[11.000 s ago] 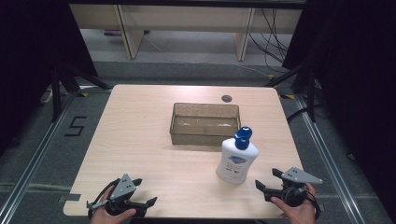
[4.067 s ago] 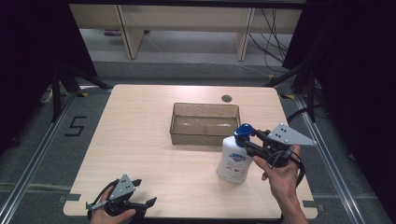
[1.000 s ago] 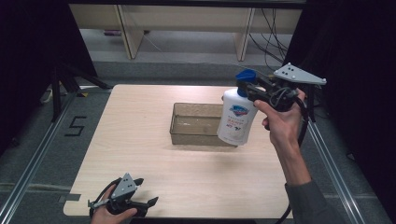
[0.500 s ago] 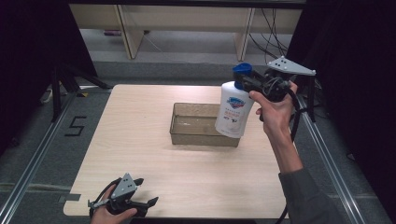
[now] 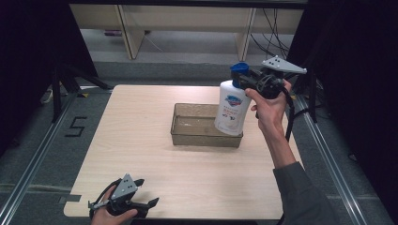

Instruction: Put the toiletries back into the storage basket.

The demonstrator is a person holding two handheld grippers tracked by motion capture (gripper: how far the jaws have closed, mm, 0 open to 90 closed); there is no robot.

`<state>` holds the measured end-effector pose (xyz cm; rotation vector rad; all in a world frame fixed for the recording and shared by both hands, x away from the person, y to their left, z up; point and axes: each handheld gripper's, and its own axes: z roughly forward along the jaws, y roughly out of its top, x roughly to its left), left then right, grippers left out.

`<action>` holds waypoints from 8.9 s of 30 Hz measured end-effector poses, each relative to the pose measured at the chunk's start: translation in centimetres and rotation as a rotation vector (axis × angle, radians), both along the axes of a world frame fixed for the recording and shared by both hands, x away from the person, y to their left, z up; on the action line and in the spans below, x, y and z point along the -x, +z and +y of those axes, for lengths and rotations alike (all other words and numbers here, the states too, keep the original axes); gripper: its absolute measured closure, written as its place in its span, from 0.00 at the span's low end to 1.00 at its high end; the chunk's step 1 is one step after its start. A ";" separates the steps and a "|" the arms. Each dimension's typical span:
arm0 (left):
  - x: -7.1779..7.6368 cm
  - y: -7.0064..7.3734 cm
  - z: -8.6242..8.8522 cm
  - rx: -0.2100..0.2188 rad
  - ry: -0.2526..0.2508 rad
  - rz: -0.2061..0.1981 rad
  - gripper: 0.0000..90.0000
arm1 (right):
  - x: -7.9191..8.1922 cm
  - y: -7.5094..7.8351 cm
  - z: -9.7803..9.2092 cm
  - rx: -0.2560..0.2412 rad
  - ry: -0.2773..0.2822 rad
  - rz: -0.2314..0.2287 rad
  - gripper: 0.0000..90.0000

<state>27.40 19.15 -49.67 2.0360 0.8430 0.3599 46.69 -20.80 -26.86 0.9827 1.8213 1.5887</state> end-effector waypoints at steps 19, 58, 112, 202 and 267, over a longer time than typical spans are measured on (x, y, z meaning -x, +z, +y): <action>0.1 0.0 -0.1 0.004 -0.008 0.010 0.17 | -1.0 -1.6 0.2 -0.001 -0.006 0.033 0.68; 0.1 0.0 -0.1 -0.001 -0.004 0.005 0.17 | -1.1 -6.6 -0.2 0.012 0.023 0.132 0.67; 0.1 -0.1 -0.2 -0.010 -0.007 0.005 0.17 | 1.4 -7.0 -1.3 0.052 -0.007 0.140 0.33; 0.2 0.1 -0.2 0.004 -0.014 -0.007 0.17 | 8.8 -12.5 -1.8 -0.018 0.078 0.188 0.25; 0.3 -0.1 -0.3 0.007 -0.008 0.003 0.17 | 12.4 -18.1 -0.8 0.011 0.166 0.308 0.19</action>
